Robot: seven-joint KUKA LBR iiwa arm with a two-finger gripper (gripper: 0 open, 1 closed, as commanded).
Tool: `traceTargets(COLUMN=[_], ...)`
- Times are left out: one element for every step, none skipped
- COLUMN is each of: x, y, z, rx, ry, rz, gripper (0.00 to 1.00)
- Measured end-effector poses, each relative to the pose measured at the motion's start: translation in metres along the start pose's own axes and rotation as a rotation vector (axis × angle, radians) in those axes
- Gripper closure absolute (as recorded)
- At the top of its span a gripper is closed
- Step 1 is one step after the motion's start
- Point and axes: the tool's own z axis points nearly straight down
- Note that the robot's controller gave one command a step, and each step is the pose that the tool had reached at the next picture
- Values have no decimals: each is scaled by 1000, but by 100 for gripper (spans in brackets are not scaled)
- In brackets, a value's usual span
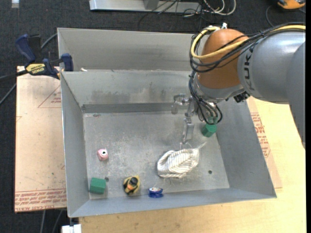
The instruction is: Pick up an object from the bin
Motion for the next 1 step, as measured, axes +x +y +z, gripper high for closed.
traceTargets(x=[-2], y=[0], z=[-5], rx=[0], ry=[-8], rz=[0], gripper=[0])
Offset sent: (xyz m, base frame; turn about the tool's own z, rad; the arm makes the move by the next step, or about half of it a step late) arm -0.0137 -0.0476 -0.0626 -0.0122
